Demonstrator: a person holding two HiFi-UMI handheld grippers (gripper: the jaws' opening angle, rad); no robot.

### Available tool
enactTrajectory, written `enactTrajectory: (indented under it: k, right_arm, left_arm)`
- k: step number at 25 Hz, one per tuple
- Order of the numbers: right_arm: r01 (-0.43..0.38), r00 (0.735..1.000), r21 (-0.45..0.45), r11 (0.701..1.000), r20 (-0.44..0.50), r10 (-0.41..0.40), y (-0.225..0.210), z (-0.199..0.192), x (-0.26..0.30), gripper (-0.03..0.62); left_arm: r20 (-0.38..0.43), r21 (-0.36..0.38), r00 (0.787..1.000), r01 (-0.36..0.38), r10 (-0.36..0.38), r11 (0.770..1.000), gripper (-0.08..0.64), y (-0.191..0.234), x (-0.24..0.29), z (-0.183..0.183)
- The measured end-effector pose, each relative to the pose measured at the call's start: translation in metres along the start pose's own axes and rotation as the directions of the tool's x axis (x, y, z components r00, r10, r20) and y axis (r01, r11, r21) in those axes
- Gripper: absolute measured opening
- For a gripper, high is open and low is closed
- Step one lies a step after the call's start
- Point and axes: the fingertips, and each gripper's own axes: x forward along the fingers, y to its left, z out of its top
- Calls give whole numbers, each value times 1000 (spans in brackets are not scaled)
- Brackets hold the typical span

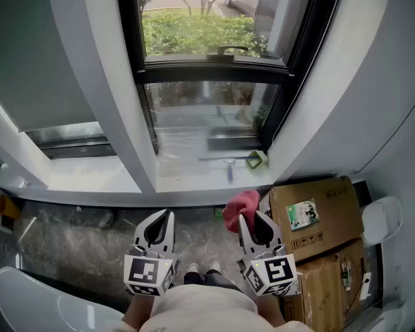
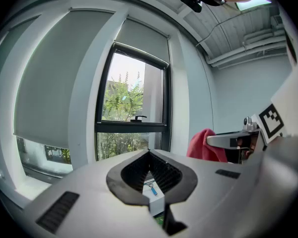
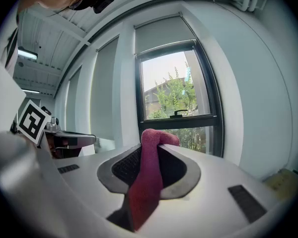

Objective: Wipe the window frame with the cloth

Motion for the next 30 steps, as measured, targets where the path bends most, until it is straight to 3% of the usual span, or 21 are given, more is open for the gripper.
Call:
enactTrajectory:
  k: [12, 30]
  right_arm:
    - [-74, 997, -8, 997, 23, 74, 6, -1, 15, 101]
    - [-116, 992, -2, 993, 45, 116, -36, -3, 24, 101]
  left_arm:
    - [55, 25, 998, -9, 7, 1000, 8, -22, 4, 15]
    - [82, 29, 997, -15, 13, 999, 8, -54, 44, 19]
